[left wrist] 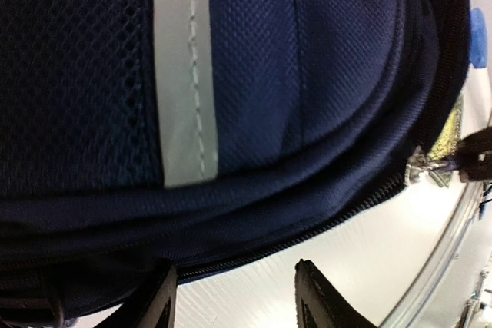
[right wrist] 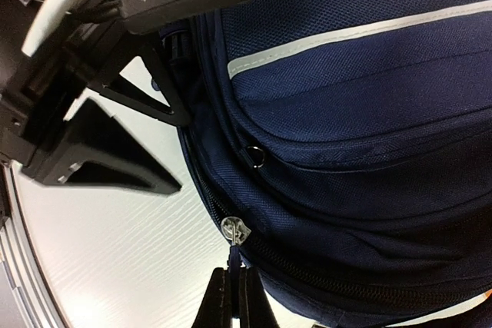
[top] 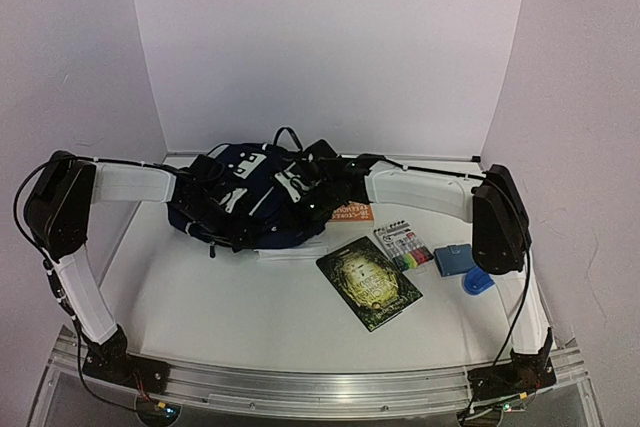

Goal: Pack the student bag
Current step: Unzip the student bag at the center of the board.

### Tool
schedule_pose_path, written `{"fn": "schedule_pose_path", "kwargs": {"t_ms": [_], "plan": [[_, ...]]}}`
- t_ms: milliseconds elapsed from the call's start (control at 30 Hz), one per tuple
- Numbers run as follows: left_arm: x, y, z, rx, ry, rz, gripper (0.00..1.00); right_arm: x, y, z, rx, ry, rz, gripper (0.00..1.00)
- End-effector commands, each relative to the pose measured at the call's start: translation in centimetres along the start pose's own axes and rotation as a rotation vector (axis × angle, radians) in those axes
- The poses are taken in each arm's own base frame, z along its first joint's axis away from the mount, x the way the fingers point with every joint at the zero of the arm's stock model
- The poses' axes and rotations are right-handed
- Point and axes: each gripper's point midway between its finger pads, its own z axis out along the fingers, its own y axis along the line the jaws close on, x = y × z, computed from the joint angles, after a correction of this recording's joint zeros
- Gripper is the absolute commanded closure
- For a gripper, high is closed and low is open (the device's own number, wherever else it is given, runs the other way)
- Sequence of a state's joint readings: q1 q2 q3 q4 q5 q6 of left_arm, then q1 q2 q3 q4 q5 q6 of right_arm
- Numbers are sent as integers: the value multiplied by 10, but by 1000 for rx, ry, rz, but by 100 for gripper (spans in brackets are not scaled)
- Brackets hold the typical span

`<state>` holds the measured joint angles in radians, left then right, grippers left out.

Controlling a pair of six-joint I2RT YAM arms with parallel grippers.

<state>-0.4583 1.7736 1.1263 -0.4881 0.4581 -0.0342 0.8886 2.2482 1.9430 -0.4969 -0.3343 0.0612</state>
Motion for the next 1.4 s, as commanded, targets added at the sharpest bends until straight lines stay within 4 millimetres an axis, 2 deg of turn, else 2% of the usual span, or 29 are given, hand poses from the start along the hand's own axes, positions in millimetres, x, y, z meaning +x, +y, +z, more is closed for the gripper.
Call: {"fn": "schedule_pose_path", "kwargs": {"t_ms": [0,133,267,500,567,633,667,767,800,933,1033,1167,1233,1367], "plan": [[-14,17,1,-113,-25,47,65,-31,0,-12,-14,-81,10,100],[-7,18,-5,-128,-15,54,86,-35,-10,-17,0,-93,24,100],[6,23,-12,-162,3,57,99,-33,-29,-29,29,-95,48,100],[21,39,-32,-224,10,31,100,-24,-69,-61,82,-97,95,100],[23,45,-38,-239,8,23,100,-23,-74,-68,83,-99,95,100],[19,40,-46,-220,-9,33,99,-23,-68,-69,43,-98,94,100],[14,32,-50,-192,-31,48,96,-25,-62,-68,9,-99,100,100],[-9,4,-68,-137,-131,116,65,-30,-45,-62,-87,-97,148,100],[-16,-5,-74,-130,-160,147,58,-31,-39,-59,-114,-94,154,100],[-39,-26,-87,-119,-242,226,39,-39,-23,-58,-173,-101,155,100],[-54,-37,-81,-101,-260,263,34,-48,-11,-62,-212,-115,157,100],[-67,-49,-60,-87,-246,329,32,-54,6,-67,-263,-120,154,100],[-72,-48,-49,-109,-235,352,32,-54,14,-67,-278,-117,151,100],[-80,-40,-40,-147,-258,351,38,-51,21,-68,-292,-109,149,100]]}}
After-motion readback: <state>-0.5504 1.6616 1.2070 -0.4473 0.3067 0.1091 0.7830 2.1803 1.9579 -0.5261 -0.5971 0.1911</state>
